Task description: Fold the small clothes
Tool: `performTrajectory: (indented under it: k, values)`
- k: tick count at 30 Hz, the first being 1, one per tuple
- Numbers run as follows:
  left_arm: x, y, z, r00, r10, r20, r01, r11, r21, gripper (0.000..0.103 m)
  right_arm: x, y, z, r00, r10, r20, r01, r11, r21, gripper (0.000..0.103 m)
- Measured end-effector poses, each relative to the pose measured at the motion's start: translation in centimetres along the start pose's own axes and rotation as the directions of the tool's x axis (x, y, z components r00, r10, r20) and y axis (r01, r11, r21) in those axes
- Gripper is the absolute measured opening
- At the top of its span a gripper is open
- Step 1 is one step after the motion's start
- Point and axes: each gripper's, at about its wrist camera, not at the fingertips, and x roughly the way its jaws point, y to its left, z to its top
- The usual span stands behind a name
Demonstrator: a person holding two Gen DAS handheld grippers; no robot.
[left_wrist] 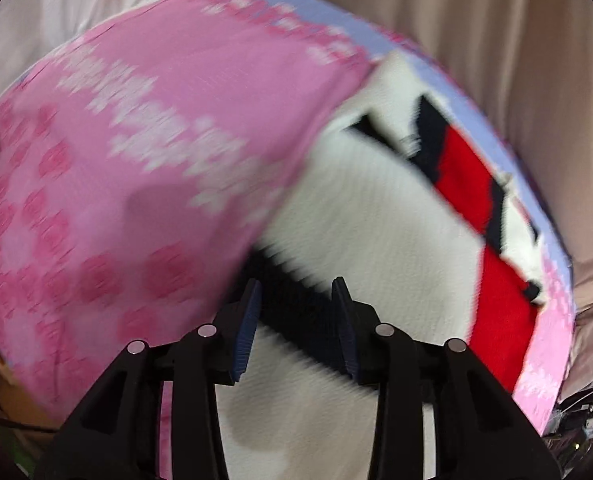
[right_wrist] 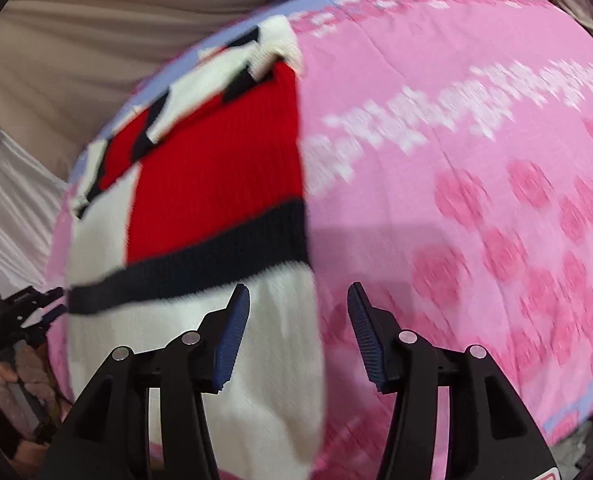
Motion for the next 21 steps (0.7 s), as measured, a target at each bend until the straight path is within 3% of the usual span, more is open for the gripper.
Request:
performTrajectory:
  k: [5, 8, 12, 13, 14, 15, 16, 19, 21]
  values:
    - [2.3, -5.7, 5.4, 0.991, -0.115, 0.061, 0.117, 0.993, -0.027, 0.035, 2.8, 3.1, 9.2, 0.994, 0.071, 0.088, -0.067, 0.997, -0.042, 0.052]
    - [4.5, -7.4, 8.9, 0.991, -0.081, 0.102, 0.083, 0.996, -0.013, 0.035, 5.7, 4.2, 13.6, 0.992, 0.050, 0.112, -0.050, 0.999, -0.003, 0.052]
    - [9.2, -5.3, 11.6, 1.000, -0.024, 0.006, 0.025, 0.994, -0.103, 0.032, 9.6, 4.8, 16.2, 0.996, -0.018, 0.089, 0.014, 0.999, 0.049, 0.062]
    - [10.0, -4.7, 11.9, 1.000, -0.028, -0.011, 0.027, 0.993, -0.113, 0.025, 10.7, 4.7, 16.4, 0.997, -0.009, 0.075, 0.004, 0.997, 0.071, 0.061]
    - [10.0, -4.5, 11.9, 1.000, -0.027, 0.000, 0.027, 0.994, -0.105, 0.023, 11.3, 5.0, 16.4, 0.997, 0.005, 0.074, -0.011, 0.997, 0.075, 0.057]
    - [10.0, -4.6, 12.0, 1.000, -0.023, 0.009, 0.024, 0.996, -0.090, 0.020, 11.3, 5.4, 16.4, 0.997, 0.014, 0.074, -0.018, 0.998, 0.060, 0.017]
    - [9.9, -4.6, 12.1, 1.000, -0.019, 0.014, 0.020, 0.997, -0.077, 0.015, 11.0, 6.1, 16.5, 0.997, 0.024, 0.078, -0.027, 0.999, 0.038, 0.010]
    - [9.5, -4.6, 12.5, 1.000, -0.005, 0.026, 0.007, 0.998, -0.060, 0.014, 7.3, 6.9, 16.5, 0.976, 0.059, 0.212, -0.061, 0.998, 0.006, 0.008]
    - [9.8, -4.3, 12.6, 1.000, 0.002, 0.017, -0.001, 0.998, -0.066, 0.014, 7.4, 5.7, 16.3, 0.974, -0.009, 0.225, 0.008, 1.000, 0.008, 0.008]
